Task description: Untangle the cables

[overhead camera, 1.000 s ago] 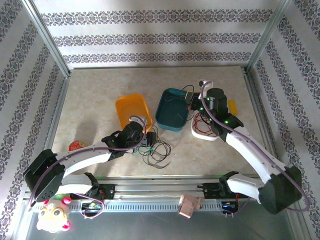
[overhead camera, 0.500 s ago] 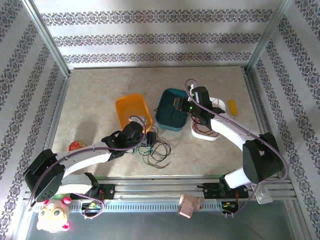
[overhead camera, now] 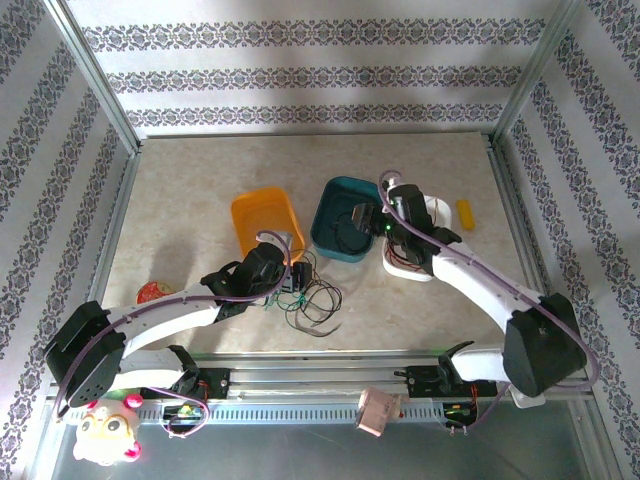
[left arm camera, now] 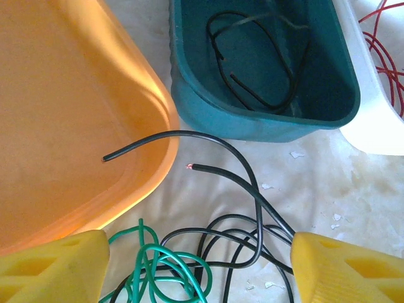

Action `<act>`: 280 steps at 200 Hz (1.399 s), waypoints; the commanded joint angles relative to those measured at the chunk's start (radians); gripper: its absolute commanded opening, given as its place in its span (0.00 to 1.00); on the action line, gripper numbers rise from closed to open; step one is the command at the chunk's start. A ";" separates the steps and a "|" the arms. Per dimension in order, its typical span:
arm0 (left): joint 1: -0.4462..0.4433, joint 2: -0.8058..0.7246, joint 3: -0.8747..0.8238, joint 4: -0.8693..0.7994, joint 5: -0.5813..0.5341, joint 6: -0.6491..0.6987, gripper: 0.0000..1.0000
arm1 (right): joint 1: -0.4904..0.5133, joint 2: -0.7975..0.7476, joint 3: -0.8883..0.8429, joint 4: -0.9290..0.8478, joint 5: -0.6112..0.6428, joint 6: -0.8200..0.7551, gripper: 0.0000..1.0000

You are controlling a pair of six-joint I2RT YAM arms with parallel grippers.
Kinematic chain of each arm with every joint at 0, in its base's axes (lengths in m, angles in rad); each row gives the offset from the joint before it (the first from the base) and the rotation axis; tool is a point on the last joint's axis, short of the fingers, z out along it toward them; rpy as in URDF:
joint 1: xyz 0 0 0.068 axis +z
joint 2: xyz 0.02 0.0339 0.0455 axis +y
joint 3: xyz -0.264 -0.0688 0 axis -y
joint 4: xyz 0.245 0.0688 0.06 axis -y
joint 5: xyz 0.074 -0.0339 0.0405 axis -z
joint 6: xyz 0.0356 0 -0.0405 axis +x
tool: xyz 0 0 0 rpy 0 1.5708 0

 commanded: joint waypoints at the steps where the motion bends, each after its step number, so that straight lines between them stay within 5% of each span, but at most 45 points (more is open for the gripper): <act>1: -0.001 0.013 0.026 -0.002 0.027 0.041 0.75 | 0.079 -0.036 -0.058 -0.023 -0.041 -0.001 0.53; 29: -0.001 -0.005 0.005 -0.007 -0.027 -0.003 0.76 | 0.202 -0.019 -0.116 0.027 -0.170 -0.013 0.52; 60: 0.000 -0.075 -0.006 -0.138 -0.298 -0.156 0.77 | 0.285 0.055 -0.130 0.079 -0.232 -0.001 0.51; 80: 0.000 -0.119 -0.023 -0.178 -0.368 -0.201 0.77 | 0.312 0.120 -0.108 0.096 -0.252 -0.001 0.50; 105: 0.000 -0.141 -0.031 -0.188 -0.346 -0.187 0.78 | 0.325 0.199 -0.078 0.104 -0.229 0.005 0.45; 129: 0.000 -0.131 -0.039 -0.171 -0.294 -0.160 0.78 | 0.321 0.220 -0.070 0.102 -0.146 0.009 0.10; 145: 0.000 -0.113 -0.039 -0.159 -0.256 -0.150 0.78 | 0.318 0.176 -0.084 0.103 -0.121 0.006 0.02; 193: -0.007 -0.009 -0.009 -0.078 -0.103 -0.079 0.75 | 0.313 -0.077 -0.105 0.035 -0.017 -0.033 0.00; 280: -0.015 0.115 0.050 -0.125 -0.106 -0.063 0.65 | 0.261 -0.530 -0.078 0.047 0.268 -0.100 0.00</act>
